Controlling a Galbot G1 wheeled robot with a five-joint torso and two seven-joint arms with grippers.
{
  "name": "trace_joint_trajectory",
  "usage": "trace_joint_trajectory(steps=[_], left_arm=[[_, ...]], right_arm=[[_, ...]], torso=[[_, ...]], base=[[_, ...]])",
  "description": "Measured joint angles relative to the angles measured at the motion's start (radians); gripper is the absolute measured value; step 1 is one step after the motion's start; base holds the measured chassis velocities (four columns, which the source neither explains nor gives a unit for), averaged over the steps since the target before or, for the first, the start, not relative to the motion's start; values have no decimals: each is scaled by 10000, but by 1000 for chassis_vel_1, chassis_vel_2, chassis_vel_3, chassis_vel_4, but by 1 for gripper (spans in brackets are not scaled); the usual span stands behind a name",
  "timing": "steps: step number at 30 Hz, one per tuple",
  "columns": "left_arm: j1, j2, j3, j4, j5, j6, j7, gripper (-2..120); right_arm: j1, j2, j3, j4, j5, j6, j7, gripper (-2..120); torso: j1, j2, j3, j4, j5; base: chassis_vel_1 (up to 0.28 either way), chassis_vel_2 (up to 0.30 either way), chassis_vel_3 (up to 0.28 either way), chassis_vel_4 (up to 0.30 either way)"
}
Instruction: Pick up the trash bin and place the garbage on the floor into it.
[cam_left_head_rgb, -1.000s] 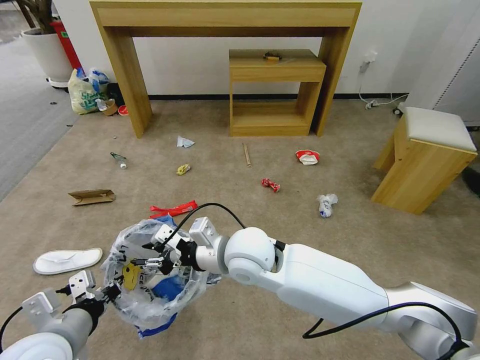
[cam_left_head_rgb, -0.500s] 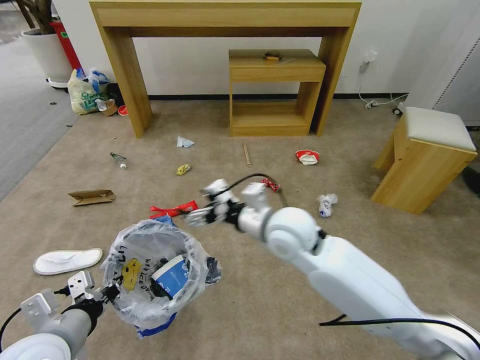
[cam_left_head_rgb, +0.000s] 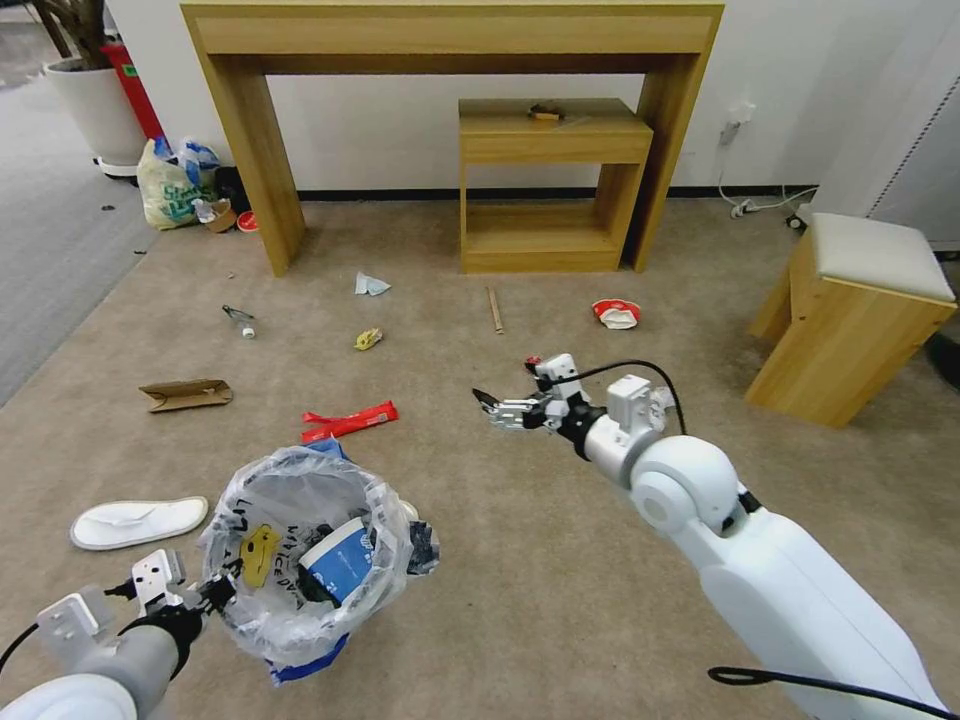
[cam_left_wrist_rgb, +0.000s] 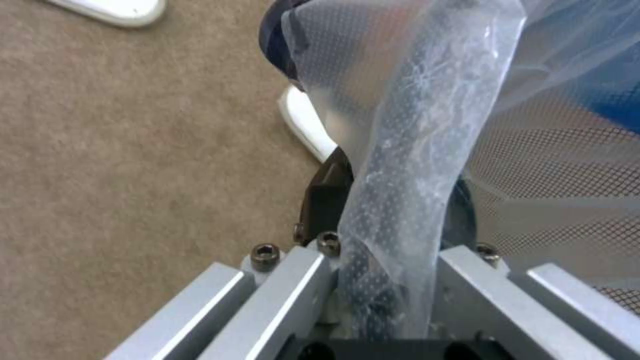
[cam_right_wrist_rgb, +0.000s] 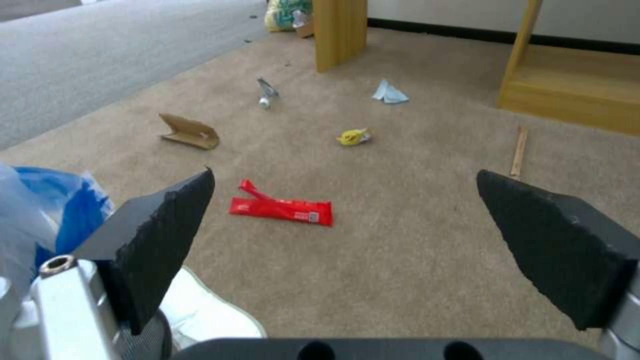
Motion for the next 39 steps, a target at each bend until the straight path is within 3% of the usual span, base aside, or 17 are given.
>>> trace_joint_trajectory(steps=[32, 36, 39], left_arm=[[255, -389, -18, -190, 459, 0, 286, 0], [284, -426, -18, -229, 500, 0, 315, 0], [353, -441, -101, -295, 506, 0, 320, 0]], right_arm=[[-1650, -179, 715, 447, -920, 30, -270, 100], [-1676, -346, 730, 115, -1024, 154, -624, 100], [-1528, -612, 478, -708, -1430, 749, -1254, 100]], torso=[[0, 0, 0, 2, -2], [0, 0, 0, 1, -3], [0, 0, 0, 2, -4]], base=[[157, 163, -151, -154], [149, 147, -155, -151], [72, 108, -83, -105]])
